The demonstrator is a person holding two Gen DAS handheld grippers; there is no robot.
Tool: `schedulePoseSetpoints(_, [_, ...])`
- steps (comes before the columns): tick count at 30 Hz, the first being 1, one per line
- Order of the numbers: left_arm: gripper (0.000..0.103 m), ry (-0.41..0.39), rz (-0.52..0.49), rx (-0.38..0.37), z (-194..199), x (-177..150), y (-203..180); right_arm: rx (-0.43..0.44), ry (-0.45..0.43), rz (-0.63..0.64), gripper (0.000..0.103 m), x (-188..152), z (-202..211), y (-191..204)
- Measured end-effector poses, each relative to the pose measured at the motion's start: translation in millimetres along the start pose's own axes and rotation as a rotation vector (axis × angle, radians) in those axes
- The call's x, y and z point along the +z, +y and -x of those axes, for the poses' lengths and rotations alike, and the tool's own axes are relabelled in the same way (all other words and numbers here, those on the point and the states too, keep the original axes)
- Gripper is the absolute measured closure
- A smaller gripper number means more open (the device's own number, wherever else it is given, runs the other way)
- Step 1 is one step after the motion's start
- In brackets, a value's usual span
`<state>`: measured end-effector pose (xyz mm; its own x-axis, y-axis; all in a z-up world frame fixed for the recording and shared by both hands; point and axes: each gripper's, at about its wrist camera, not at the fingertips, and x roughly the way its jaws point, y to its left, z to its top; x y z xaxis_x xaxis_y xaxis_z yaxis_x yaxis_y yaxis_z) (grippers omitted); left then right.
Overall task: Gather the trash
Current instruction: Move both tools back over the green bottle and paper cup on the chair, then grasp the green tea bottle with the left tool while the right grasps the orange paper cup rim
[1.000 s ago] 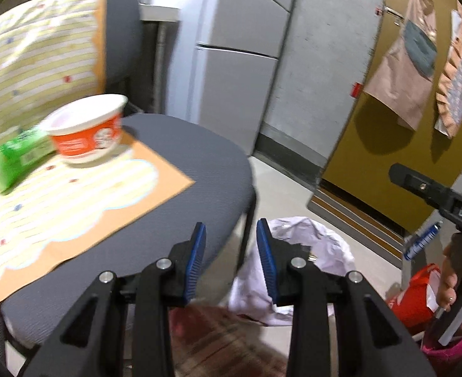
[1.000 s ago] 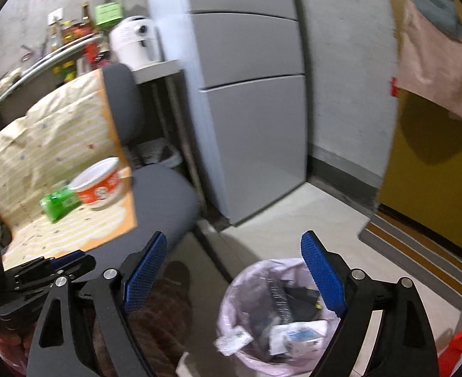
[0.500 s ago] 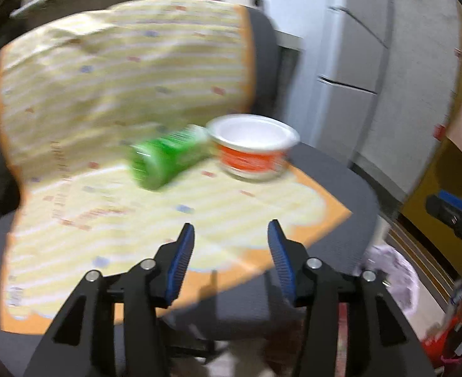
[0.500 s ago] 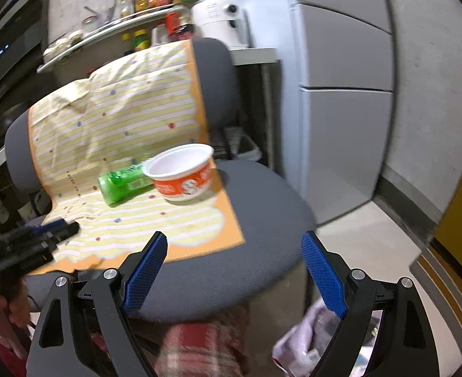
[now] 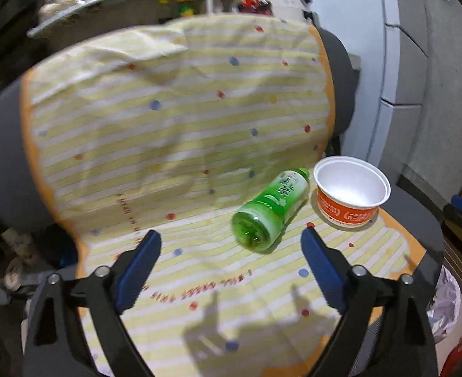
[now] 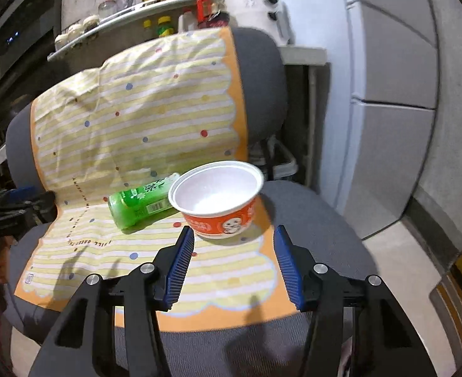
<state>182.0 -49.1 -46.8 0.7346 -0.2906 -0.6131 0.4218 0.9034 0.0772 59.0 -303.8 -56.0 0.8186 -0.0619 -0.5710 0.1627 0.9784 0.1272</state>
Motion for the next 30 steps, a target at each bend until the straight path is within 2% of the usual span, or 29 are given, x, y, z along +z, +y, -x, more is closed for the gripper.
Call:
schedulePoseSetpoints(3, [0.007,0.032,-0.013,-0.031,-40.6,-0.7,-3.8,0.02,0.015,-0.006,0.046,3.6,-19.2,1.3])
schedulePoseSetpoints(5, [0.007,0.06,-0.019,-0.056,-65.7,-1.0,-7.6,0.025,0.024,-0.012,0.035,5.3,-29.6,1.3])
schedulePoseSetpoints(8, [0.007,0.107,-0.007,-0.097,-103.6,1.2,-10.5,0.022,0.036,-0.017,0.027,8.1,-45.7,-1.5])
schedulePoseSetpoints(11, [0.007,0.139,0.01,-0.133,-136.7,6.0,-11.4,0.01,0.045,-0.023,0.026,9.5,-57.4,-6.2])
schedulePoseSetpoints(17, [0.007,0.185,-0.001,-0.21,-164.5,9.3,-16.7,0.004,0.082,-0.045,0.025,5.9,-76.9,-14.9])
schedulePoseSetpoints(19, [0.011,0.191,-0.028,-0.207,-167.4,7.2,-22.2,0.009,0.09,-0.045,0.025,4.7,-79.2,-15.6])
schedulePoseSetpoints(20, [0.024,0.187,-0.034,-0.194,-165.9,6.5,-23.8,0.012,0.091,-0.044,0.025,4.5,-79.4,-15.6])
schedulePoseSetpoints(22, [0.025,0.172,-0.036,-0.173,-157.0,4.8,-27.0,0.017,0.088,-0.041,0.025,5.3,-79.5,-15.7])
schedulePoseSetpoints(25, [0.026,0.144,-0.025,-0.102,-133.7,-0.1,-30.9,0.02,0.072,-0.056,0.025,9.2,-78.3,-17.0])
schedulePoseSetpoints(27, [0.026,0.137,-0.004,-0.028,-113.4,-7.7,-34.5,-0.007,0.056,-0.067,0.026,13.1,-78.2,-17.6])
schedulePoseSetpoints(28, [0.026,0.135,0.011,0.0,-104.2,-12.4,-34.4,-0.03,0.041,-0.067,0.03,16.7,-80.0,-17.1])
schedulePoseSetpoints(29, [0.026,0.136,0.032,0.021,-96.1,-16.6,-34.6,-0.042,0.035,-0.069,0.042,19.1,-81.8,-16.7])
schedulePoseSetpoints(30, [0.026,0.134,0.072,0.032,-84.6,-22.9,-33.7,-0.054,0.032,-0.077,0.047,22.9,-87.0,-17.0])
